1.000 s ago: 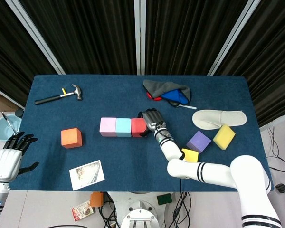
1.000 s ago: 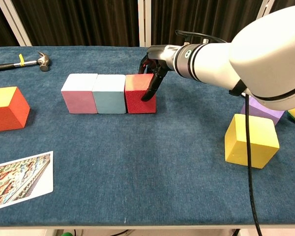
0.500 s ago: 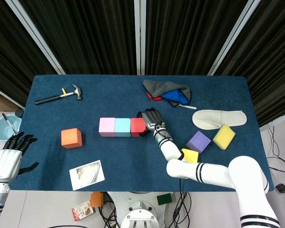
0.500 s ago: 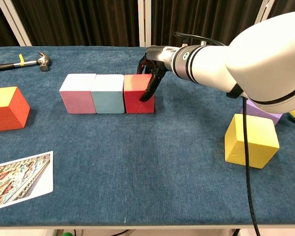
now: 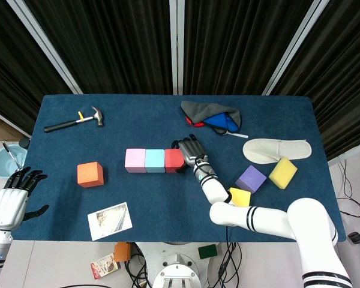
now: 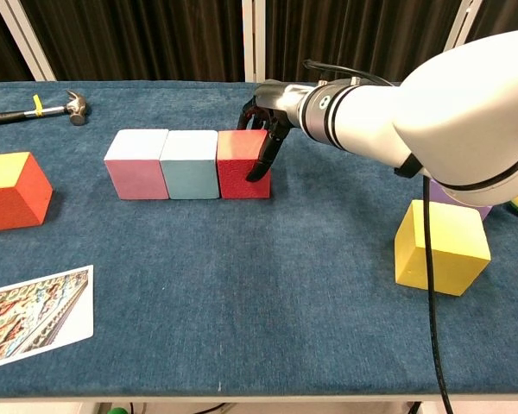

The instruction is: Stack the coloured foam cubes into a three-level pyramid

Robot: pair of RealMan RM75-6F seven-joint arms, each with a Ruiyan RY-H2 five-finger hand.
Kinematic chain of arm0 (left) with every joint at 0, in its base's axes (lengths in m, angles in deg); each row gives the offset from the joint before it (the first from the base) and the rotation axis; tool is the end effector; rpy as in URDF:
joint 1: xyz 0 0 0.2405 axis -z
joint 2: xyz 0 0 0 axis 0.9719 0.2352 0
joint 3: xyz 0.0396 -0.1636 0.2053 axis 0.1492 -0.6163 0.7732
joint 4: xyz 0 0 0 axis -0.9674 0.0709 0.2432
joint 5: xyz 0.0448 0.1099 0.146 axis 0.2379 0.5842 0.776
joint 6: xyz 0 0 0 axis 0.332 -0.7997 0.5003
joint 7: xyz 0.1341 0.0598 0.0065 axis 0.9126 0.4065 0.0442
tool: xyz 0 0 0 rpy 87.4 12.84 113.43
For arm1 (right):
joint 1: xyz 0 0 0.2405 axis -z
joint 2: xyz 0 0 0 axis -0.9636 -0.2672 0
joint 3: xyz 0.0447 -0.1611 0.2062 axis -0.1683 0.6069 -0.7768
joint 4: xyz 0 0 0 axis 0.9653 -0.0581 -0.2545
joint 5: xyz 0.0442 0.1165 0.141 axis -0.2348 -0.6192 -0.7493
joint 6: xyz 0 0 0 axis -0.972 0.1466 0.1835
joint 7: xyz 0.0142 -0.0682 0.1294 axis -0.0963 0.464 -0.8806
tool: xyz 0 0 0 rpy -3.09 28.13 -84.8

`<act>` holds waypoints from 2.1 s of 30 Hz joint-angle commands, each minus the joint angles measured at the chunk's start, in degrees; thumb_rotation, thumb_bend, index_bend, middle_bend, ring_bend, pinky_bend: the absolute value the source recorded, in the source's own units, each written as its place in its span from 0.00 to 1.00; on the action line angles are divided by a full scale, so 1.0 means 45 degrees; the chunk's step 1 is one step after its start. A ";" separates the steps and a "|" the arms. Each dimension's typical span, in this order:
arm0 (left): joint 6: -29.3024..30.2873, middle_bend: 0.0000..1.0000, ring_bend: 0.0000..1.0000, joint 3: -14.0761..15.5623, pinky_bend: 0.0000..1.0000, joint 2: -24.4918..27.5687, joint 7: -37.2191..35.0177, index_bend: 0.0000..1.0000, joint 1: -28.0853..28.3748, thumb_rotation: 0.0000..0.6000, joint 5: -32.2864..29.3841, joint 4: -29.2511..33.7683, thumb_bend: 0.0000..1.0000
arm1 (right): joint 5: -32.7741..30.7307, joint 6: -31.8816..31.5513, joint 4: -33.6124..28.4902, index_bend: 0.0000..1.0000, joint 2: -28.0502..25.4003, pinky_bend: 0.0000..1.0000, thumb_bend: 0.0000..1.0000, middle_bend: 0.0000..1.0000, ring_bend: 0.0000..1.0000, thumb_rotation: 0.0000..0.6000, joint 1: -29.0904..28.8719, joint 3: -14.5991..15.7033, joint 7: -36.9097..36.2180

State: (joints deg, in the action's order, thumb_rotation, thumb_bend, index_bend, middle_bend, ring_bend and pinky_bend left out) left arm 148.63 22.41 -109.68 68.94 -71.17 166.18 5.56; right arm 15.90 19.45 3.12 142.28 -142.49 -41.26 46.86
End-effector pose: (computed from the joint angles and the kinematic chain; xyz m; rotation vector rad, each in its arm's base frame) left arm -0.3299 0.1781 0.1615 -1.4736 -0.8274 -0.9192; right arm -0.0396 -0.3982 -0.0774 1.8304 -1.3052 0.8309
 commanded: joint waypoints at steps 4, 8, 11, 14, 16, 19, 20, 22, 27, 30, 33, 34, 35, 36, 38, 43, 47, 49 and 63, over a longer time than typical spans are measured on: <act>-0.0020 0.20 0.10 -0.0025 0.16 -0.0015 -0.0005 0.26 0.0043 1.00 0.0013 -0.0023 0.03 | -0.0016 -0.0112 -0.0518 0.15 -0.0286 0.00 0.01 0.18 0.10 1.00 0.0066 0.0081 0.0193; -0.0022 0.20 0.10 -0.0039 0.16 0.0017 0.0046 0.26 0.0085 1.00 0.0056 0.0010 0.03 | -0.0057 -0.0230 -0.1072 0.10 -0.0702 0.00 0.01 0.12 0.03 1.00 0.0150 0.0174 0.0364; -0.0020 0.20 0.10 -0.0060 0.16 0.0057 0.0066 0.26 0.0105 1.00 0.0055 0.0047 0.03 | 0.0010 -0.0387 -0.1719 0.09 -0.1254 0.00 0.01 0.11 0.02 1.00 0.0253 0.0348 0.0593; -0.0062 0.20 0.10 -0.0088 0.16 0.0085 0.0085 0.26 0.0141 1.00 0.0024 0.0086 0.03 | 0.0088 -0.0589 -0.2384 0.09 -0.1901 0.00 0.01 0.11 0.02 1.00 0.0412 0.0468 0.0711; -0.0088 0.20 0.10 -0.0110 0.16 0.0101 0.0108 0.26 0.0183 1.00 0.0032 0.0130 0.03 | 0.0124 -0.0757 -0.2613 0.09 -0.2237 0.00 0.01 0.11 0.02 1.00 0.0487 0.0522 0.0781; -0.0083 0.20 0.10 -0.0132 0.16 0.0104 0.0192 0.26 0.0248 1.00 0.0106 0.0220 0.03 | -0.0017 -0.0714 -0.2645 0.09 -0.2553 0.00 0.01 0.11 0.02 1.00 0.0526 0.0514 0.0771; -0.0082 0.20 0.10 -0.0126 0.16 0.0110 0.0223 0.26 0.0260 1.00 0.0133 0.0246 0.03 | -0.0054 -0.0707 -0.2563 0.09 -0.2591 0.00 0.01 0.11 0.02 1.00 0.0514 0.0511 0.0780; -0.0119 0.20 0.10 -0.0128 0.16 0.0124 0.0305 0.26 0.0285 1.00 0.0128 0.0300 0.03 | -0.0108 -0.0700 -0.2185 0.09 -0.2496 0.00 0.01 0.11 0.02 1.00 0.0427 0.0547 0.0863; -0.0247 0.20 0.10 -0.0163 0.16 0.0146 0.0364 0.26 0.0342 1.00 0.0021 0.0420 0.03 | -0.0324 -0.0208 -0.0798 0.08 -0.1629 0.00 0.01 0.11 0.02 1.00 0.0077 0.0404 0.0756; -0.0269 0.20 0.10 -0.0124 0.16 0.0192 0.0425 0.26 0.0331 1.00 0.0020 0.0451 0.03 | -0.0343 0.0131 -0.0034 0.08 -0.1136 0.00 0.01 0.11 0.02 1.00 -0.0145 0.0353 0.0726; -0.0290 0.20 0.10 -0.0109 0.16 0.0217 0.0405 0.26 0.0294 1.00 -0.0058 0.0427 0.03 | -0.0318 0.0268 0.0409 0.08 -0.0814 0.00 0.01 0.11 0.02 1.00 -0.0259 0.0287 0.0658; -0.0296 0.20 0.10 -0.0111 0.16 0.0219 0.0388 0.26 0.0287 1.00 -0.0083 0.0405 0.03 | -0.0287 0.0295 0.0510 0.08 -0.0736 0.00 0.01 0.11 0.02 1.00 -0.0283 0.0271 0.0637; -0.0300 0.20 0.10 -0.0114 0.16 0.0216 0.0370 0.26 0.0286 1.00 -0.0096 0.0390 0.03 | -0.0261 0.0302 0.0573 0.08 -0.0682 0.00 0.01 0.11 0.02 1.00 -0.0298 0.0256 0.0620; -0.0306 0.20 0.10 -0.0116 0.16 0.0208 0.0352 0.26 0.0287 1.00 -0.0108 0.0373 0.03 | -0.0237 0.0306 0.0624 0.08 -0.0635 0.00 0.01 0.11 0.02 1.00 -0.0311 0.0230 0.0594; -0.0316 0.20 0.10 -0.0116 0.16 0.0187 0.0318 0.26 0.0298 1.00 -0.0104 0.0337 0.03 | -0.0210 0.0334 0.0732 0.08 -0.0536 0.00 0.01 0.11 0.02 1.00 -0.0337 0.0202 0.0571; -0.0354 0.20 0.10 -0.0073 0.16 0.0116 0.0303 0.26 0.0319 1.00 -0.0058 0.0241 0.03 | -0.0157 0.0365 0.0868 0.08 -0.0363 0.00 0.01 0.12 0.02 1.00 -0.0367 0.0133 0.0514; -0.0339 0.20 0.10 -0.0061 0.16 0.0106 0.0280 0.26 0.0313 1.00 -0.0051 0.0193 0.03 | -0.0200 0.0330 0.0913 0.08 -0.0342 0.00 0.01 0.12 0.02 1.00 -0.0361 0.0157 0.0599; -0.0329 0.20 0.10 -0.0067 0.16 0.0100 0.0266 0.26 0.0313 1.00 -0.0055 0.0172 0.03 | -0.0246 0.0302 0.0874 0.08 -0.0382 0.00 0.01 0.12 0.02 1.00 -0.0345 0.0173 0.0656; -0.2239 0.19 0.10 -0.0551 0.17 0.0764 -0.0371 0.23 0.1979 1.00 0.0068 0.1532 0.03 | 0.1995 -0.2945 -0.5424 0.08 -0.5338 0.00 0.03 0.15 0.02 1.00 0.1920 0.1194 0.1024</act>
State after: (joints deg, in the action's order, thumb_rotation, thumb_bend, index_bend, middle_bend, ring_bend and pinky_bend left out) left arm 140.11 20.50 -106.76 67.54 -63.67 166.41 11.09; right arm 19.66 12.16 -11.32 127.13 -138.64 -37.88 51.48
